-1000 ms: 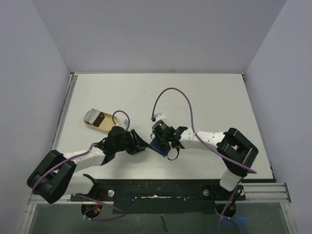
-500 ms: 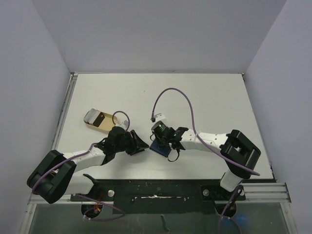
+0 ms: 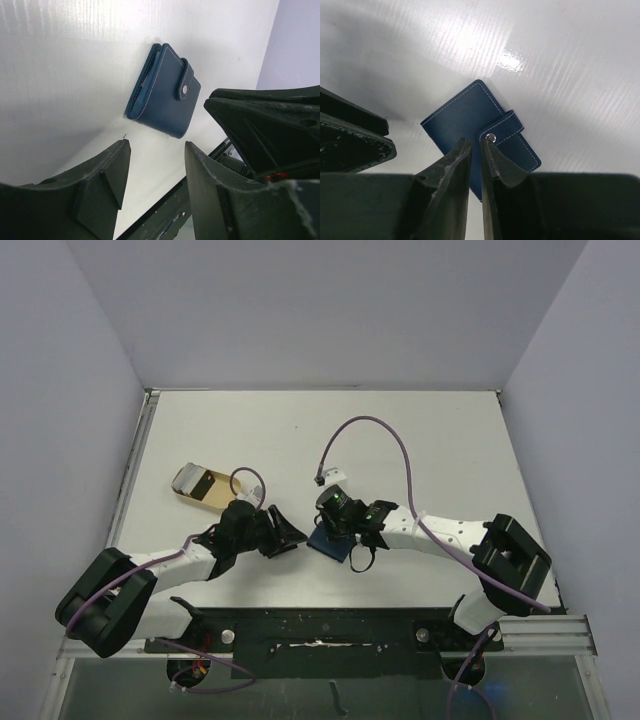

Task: Put the credit cards into the card holder
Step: Open the card holder at the center of the board.

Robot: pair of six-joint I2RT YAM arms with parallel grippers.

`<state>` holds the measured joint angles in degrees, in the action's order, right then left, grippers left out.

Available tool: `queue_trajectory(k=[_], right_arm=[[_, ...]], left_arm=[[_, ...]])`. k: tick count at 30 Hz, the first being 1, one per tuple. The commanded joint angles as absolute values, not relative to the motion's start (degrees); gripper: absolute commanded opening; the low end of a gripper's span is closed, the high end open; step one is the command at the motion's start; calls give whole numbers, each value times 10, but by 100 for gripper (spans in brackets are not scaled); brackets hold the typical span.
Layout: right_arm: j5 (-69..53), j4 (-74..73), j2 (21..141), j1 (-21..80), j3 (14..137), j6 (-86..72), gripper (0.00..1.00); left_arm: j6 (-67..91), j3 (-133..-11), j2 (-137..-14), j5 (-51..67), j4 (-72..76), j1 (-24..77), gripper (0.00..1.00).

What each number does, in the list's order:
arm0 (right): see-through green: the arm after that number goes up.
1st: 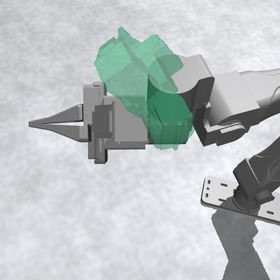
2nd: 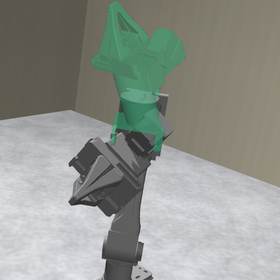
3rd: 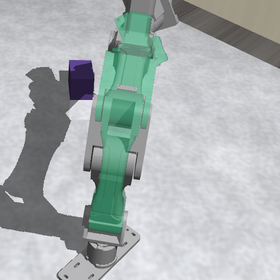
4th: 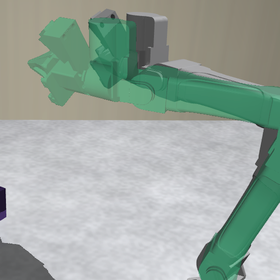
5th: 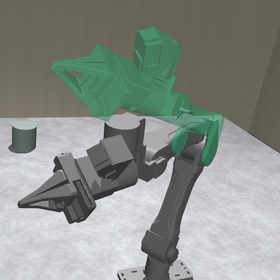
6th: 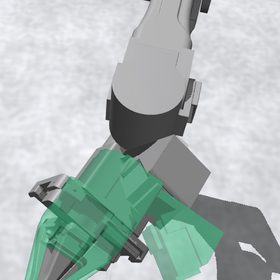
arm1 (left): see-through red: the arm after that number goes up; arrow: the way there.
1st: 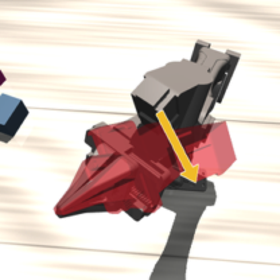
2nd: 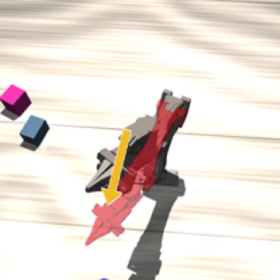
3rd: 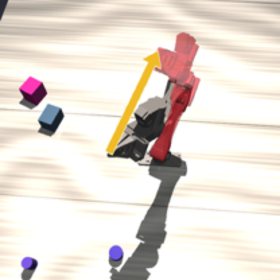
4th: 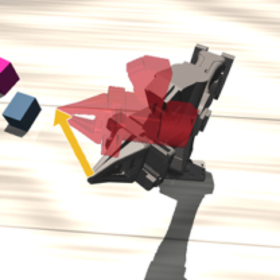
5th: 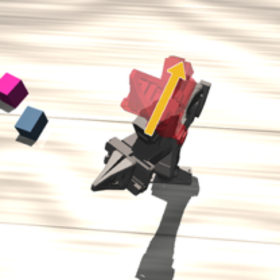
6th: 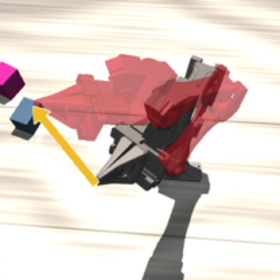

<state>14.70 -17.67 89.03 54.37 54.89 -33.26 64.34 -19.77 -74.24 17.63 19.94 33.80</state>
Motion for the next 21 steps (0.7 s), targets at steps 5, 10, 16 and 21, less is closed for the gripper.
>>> queue_trajectory(k=[5,10,16,21], right_arm=[[162,-181,890,538,555,-283,26],[150,-168,907,537,555,-273,32],[142,-165,941,537,557,-272,37],[151,-170,966,538,561,-264,36]], left_arm=[[646,-197,-726,172,226,340,47],[647,-195,-724,171,224,340,47],[646,-195,-723,167,221,340,47],[644,-197,-724,168,219,340,47]])
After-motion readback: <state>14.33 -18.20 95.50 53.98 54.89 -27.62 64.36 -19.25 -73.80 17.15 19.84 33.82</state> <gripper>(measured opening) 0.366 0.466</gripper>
